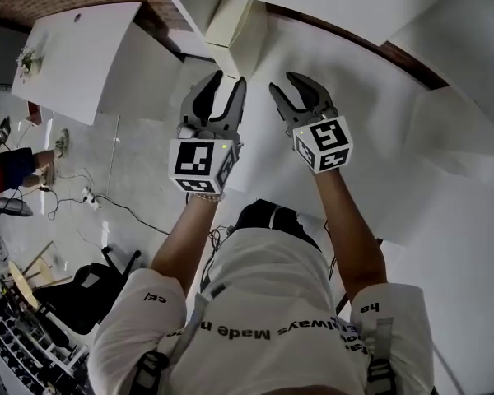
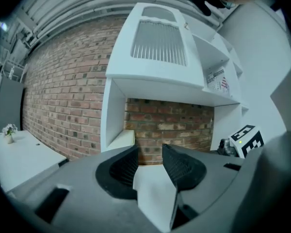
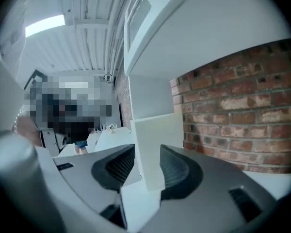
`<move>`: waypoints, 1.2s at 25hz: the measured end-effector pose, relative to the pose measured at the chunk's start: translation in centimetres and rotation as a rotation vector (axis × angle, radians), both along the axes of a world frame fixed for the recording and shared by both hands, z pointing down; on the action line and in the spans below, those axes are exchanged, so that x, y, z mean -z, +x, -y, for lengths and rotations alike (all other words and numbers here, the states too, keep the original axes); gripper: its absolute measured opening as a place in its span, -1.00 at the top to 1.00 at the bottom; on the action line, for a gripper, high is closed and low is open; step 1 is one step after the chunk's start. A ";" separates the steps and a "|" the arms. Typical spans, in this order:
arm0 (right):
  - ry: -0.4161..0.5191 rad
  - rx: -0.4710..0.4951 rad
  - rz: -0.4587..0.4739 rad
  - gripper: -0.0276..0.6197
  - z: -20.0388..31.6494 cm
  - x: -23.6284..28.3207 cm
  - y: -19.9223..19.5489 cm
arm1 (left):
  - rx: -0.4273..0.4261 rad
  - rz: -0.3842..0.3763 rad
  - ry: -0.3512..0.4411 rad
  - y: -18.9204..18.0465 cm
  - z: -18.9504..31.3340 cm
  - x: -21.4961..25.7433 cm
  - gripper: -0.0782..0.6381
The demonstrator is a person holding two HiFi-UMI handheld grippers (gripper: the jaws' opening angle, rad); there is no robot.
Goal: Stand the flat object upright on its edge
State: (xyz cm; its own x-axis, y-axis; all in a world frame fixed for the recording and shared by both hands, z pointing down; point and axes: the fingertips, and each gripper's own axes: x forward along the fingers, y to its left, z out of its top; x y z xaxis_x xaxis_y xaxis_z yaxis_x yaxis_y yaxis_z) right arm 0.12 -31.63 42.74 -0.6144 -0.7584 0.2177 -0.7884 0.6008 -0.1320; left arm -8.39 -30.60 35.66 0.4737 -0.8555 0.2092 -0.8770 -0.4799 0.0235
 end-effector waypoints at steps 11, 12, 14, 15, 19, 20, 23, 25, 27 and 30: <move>0.064 -0.092 -0.020 0.61 -9.6 10.9 7.7 | -0.195 -0.066 0.037 5.5 -7.9 5.8 0.55; 0.071 -0.107 -0.019 0.62 -10.4 11.9 8.4 | -0.210 -0.067 0.042 6.0 -8.6 6.4 0.56; 0.080 -0.138 -0.010 0.63 -11.9 13.5 9.6 | -0.238 -0.076 0.044 7.1 -9.7 7.4 0.57; 0.086 -0.151 -0.005 0.63 -12.6 14.3 10.2 | -0.249 -0.083 0.040 7.6 -10.2 7.7 0.58; 0.115 -0.174 -0.018 0.64 -15.0 17.1 11.8 | -0.284 -0.110 0.030 9.0 -12.1 9.0 0.60; 0.122 -0.178 -0.027 0.64 -15.5 17.6 12.3 | -0.292 -0.112 0.029 9.3 -12.5 9.3 0.60; 0.142 -0.189 -0.043 0.64 -17.0 19.2 13.4 | -0.315 -0.119 0.042 10.1 -13.5 10.5 0.60; 0.153 -0.193 -0.050 0.64 -17.7 20.2 14.0 | -0.327 -0.122 0.057 10.4 -13.9 11.4 0.60; 0.161 -0.196 -0.055 0.64 -18.4 21.1 14.4 | -0.336 -0.122 0.065 10.6 -14.2 12.0 0.60; 0.172 -0.202 -0.055 0.64 -19.4 22.2 14.9 | -0.355 -0.125 0.059 10.9 -14.9 12.6 0.60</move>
